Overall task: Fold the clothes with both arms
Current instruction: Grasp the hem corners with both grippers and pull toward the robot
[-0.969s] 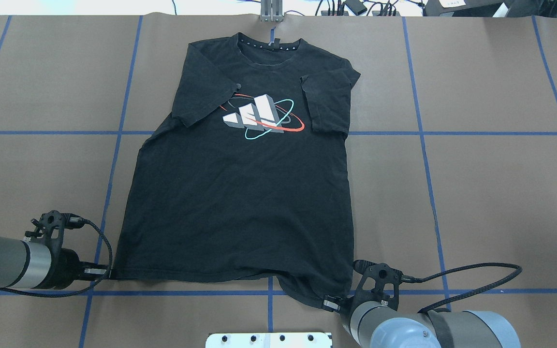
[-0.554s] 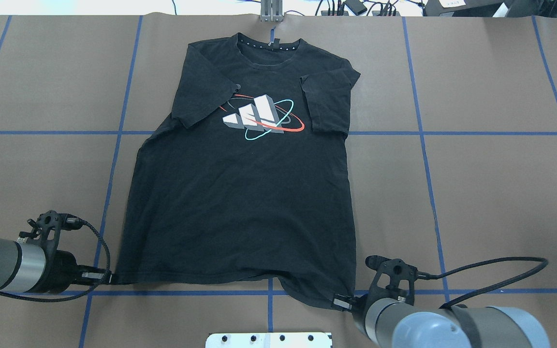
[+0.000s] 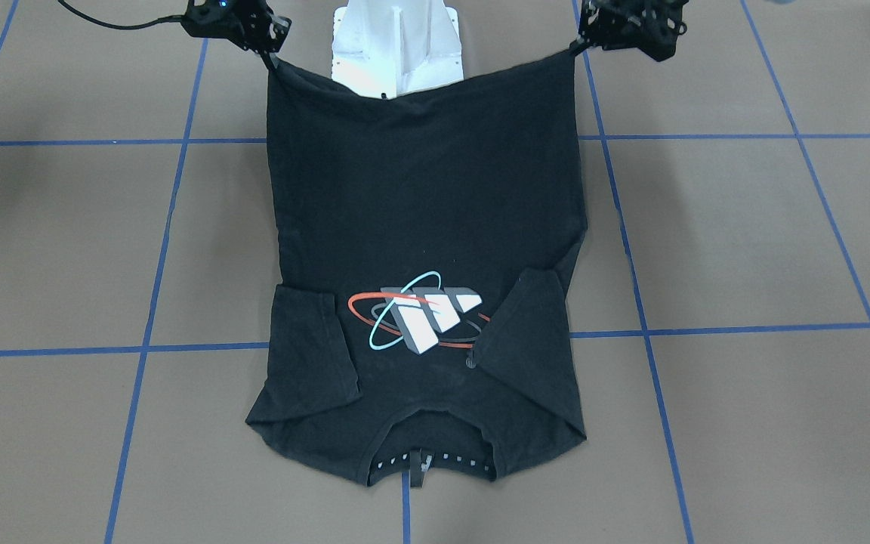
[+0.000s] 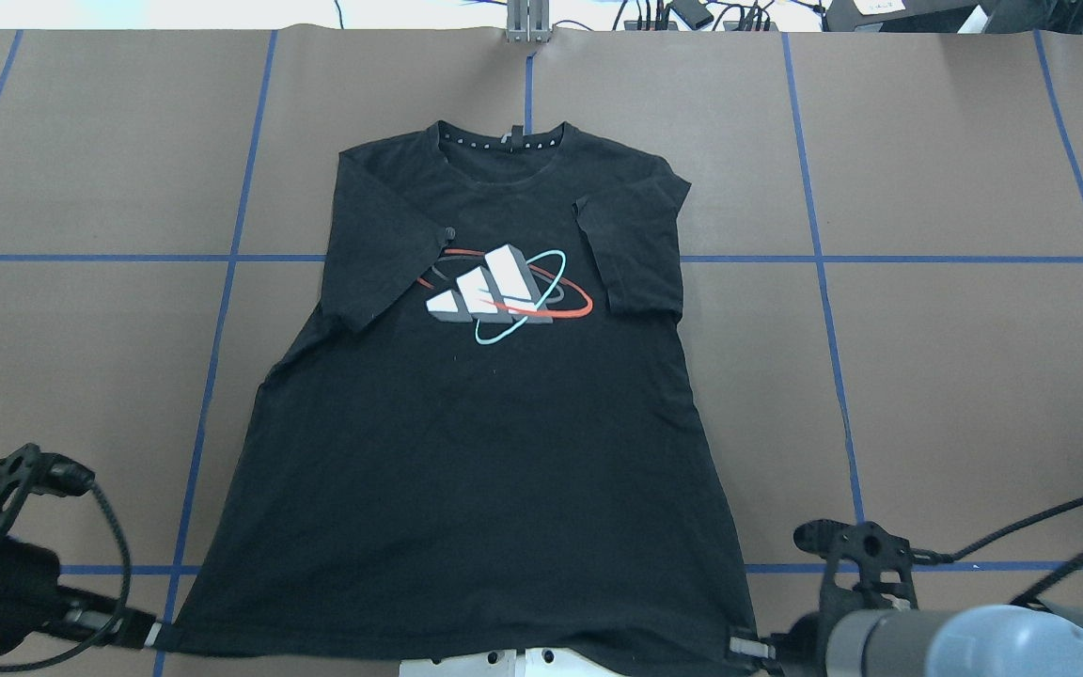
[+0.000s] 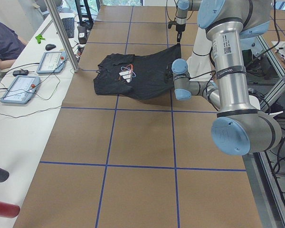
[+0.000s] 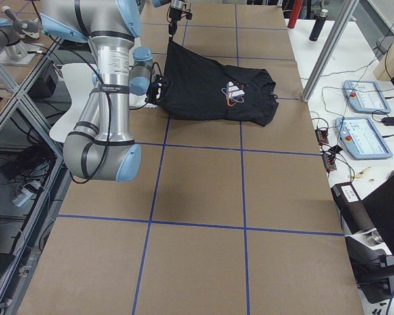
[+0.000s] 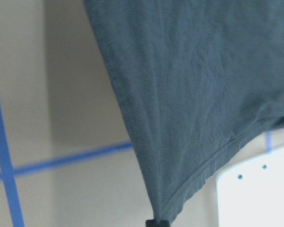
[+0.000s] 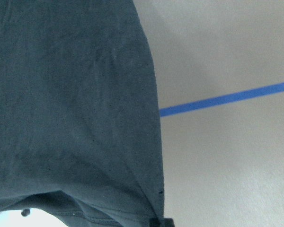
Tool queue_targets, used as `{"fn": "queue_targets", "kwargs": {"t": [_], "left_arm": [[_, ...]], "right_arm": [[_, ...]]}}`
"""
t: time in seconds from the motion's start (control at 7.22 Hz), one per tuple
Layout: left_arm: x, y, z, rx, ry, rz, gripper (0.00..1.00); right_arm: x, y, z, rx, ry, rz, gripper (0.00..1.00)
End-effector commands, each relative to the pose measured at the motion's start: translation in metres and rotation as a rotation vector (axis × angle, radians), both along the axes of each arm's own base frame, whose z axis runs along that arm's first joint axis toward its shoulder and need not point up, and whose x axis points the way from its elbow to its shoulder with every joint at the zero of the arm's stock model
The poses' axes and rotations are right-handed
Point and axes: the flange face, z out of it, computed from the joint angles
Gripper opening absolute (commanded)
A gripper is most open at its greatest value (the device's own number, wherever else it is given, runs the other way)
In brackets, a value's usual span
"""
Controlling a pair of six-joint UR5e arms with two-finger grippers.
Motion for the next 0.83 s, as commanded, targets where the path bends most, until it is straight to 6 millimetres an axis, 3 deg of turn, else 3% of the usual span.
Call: {"fn": "queue_targets", "kwargs": {"t": [0.0,0.14,0.42,0.55,0.69], "left_arm": [[-0.029,0.024,-0.028,-0.013,0.068,0.136,0.0],[-0.031,0.025,-0.03,-0.012,0.078,0.139,0.0],[-0.019,0.015,-0.026,-0.082,0.05,0.095,0.0],[-0.008,-0.006,-0.01,-0.084,0.03,0.029,0.0],[0.007,-0.045,-0.005,-0.077,0.039,-0.062,0.0]], "right_arm": [[0.037,0.036,-0.026,-0.003,-0.057,-0.119,0.0],[0.05,0.036,-0.043,-0.006,-0.1,-0.124,0.0],[0.059,-0.006,-0.041,-0.002,-0.095,-0.006,0.0],[0.05,-0.036,-0.035,0.003,-0.082,0.065,0.0],[0.029,-0.069,-0.032,0.011,-0.076,0.136,0.0]]}}
